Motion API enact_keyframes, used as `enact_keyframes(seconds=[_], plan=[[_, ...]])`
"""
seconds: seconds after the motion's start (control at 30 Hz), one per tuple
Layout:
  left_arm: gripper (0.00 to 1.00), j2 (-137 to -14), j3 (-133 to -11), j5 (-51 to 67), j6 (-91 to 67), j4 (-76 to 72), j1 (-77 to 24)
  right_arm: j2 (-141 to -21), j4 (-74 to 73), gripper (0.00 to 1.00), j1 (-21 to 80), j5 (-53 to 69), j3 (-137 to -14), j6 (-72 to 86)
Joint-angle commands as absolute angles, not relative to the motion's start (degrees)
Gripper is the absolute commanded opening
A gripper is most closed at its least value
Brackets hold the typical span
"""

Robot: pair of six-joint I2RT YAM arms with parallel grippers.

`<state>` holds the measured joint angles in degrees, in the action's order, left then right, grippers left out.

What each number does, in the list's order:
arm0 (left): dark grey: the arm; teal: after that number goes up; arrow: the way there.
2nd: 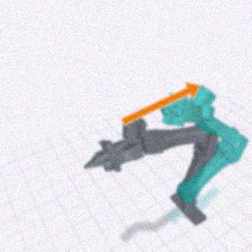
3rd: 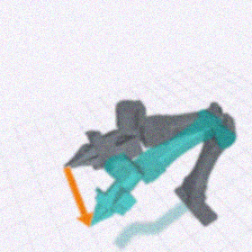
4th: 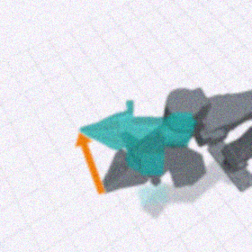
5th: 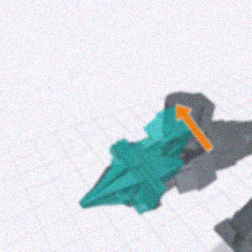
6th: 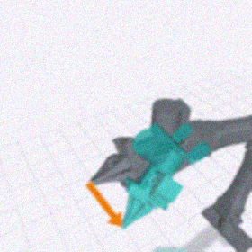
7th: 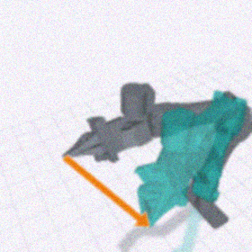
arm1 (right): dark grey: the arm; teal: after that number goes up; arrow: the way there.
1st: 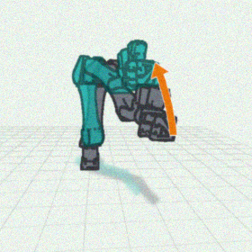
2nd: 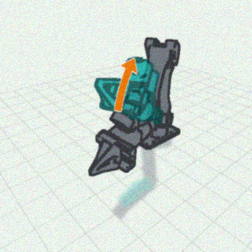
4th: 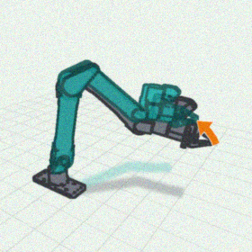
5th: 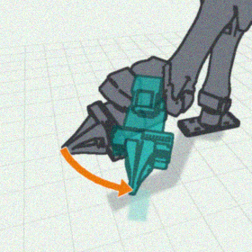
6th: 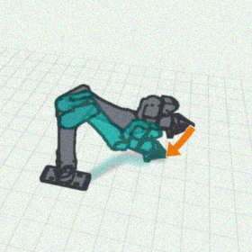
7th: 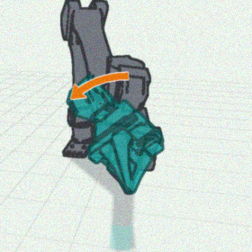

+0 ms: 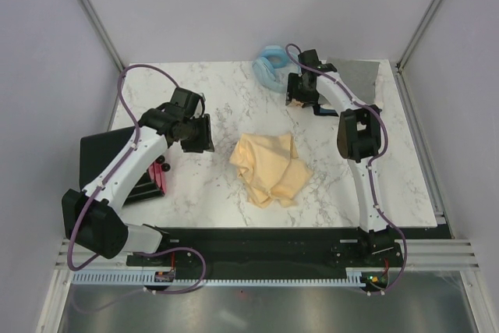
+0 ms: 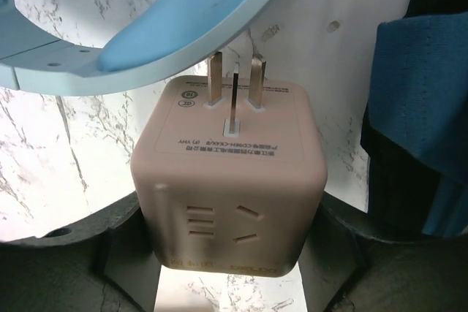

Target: Fold and stack the t-shirts

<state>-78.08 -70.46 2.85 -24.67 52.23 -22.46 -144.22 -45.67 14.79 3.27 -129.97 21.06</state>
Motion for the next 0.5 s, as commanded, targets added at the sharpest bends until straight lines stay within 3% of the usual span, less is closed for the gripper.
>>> enact_keyframes(seconds=[0.0, 0.2, 0.47], plan=[[0.45, -77.26, -72.42, 1.32, -26.72, 52.82, -22.15, -145.2, -46.49, 0.09, 15.12, 4.4, -132.1, 19.52], [0.45, -76.9, -71.46, 0.97, -27.25, 52.73, -22.15, -144.23, -46.67, 0.52, 14.85, 3.86, -132.27, 18.81], [0.45, -76.29, -71.02, 0.79, -27.07, 52.82, -22.24, -143.53, -44.74, 0.53, 14.15, 7.73, -132.19, 18.9]])
